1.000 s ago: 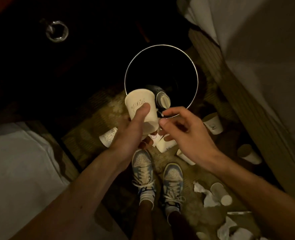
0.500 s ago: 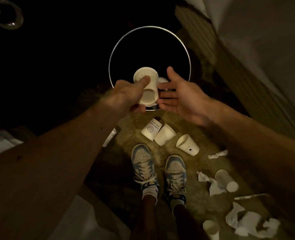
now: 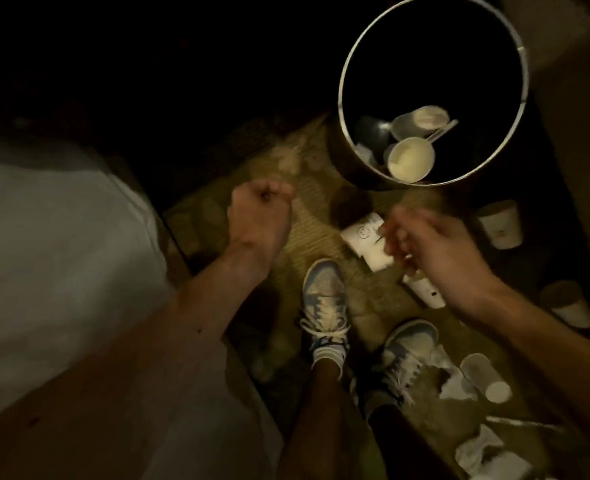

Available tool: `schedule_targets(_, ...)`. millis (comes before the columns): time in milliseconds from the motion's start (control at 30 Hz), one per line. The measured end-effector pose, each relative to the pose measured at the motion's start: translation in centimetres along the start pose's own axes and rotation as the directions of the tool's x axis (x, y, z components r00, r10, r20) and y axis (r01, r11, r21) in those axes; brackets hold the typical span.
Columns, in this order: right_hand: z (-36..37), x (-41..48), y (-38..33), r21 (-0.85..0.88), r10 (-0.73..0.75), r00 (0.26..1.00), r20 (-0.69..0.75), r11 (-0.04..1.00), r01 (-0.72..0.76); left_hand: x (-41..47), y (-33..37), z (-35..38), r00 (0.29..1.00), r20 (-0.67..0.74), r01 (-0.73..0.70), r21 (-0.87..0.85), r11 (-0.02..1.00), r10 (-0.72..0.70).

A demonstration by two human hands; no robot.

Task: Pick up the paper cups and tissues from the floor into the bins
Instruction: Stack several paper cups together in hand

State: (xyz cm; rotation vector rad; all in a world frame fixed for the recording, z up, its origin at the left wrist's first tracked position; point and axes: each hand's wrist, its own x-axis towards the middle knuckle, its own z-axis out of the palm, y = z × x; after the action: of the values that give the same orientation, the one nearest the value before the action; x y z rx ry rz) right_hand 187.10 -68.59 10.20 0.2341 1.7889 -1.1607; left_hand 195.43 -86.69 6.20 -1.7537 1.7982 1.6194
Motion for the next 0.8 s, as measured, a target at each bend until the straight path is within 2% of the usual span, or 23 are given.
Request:
schedule_targets(133,6.3,2.0,2.7,-0.104,0.127,0.982,0.139,0.988,-0.113,0.5,-6.8,-3.4,0.973,-0.076,0.214,-0.070,0.974,-0.219)
schedule_targets(267,10.3,5.4,6.1,-0.237,0.139,0.953,0.269,0.969,-0.074,1.6,-12.5,-4.5,0.940,-0.176,0.265,-0.168,0.950,-0.293)
schedule_targets(400,13.2,8.1,9.6,-0.279,0.195,0.939,0.284,0.953,-0.114,3.0,-16.9,-3.3,0.934,-0.071,0.322,-0.261,0.910,-0.350)
schedule_targets(467,14.3,9.7,10.4,-0.290,0.192,0.935,0.299,0.951,-0.103,4.4,-17.2,-2.7,0.935,-0.065,0.322,-0.265,0.909,-0.350)
schedule_targets(600,15.6,13.7,12.1,-0.242,0.133,0.948,0.290,0.968,-0.062,8.2,-18.5,-0.2,0.928,-0.158,0.282,-0.299,0.911,-0.339)
schedule_targets(667,15.7,15.4,13.5,-0.252,0.122,0.947,0.297,0.967,-0.046,9.2,-20.1,1.5,0.928,-0.203,0.230,-0.346,0.910,-0.312)
schedule_targets(800,16.0,17.2,15.7,-0.290,0.119,0.930,0.348,0.957,-0.014,10.1,-23.3,3.9,0.936,-0.286,0.108,-0.320,0.941,-0.204)
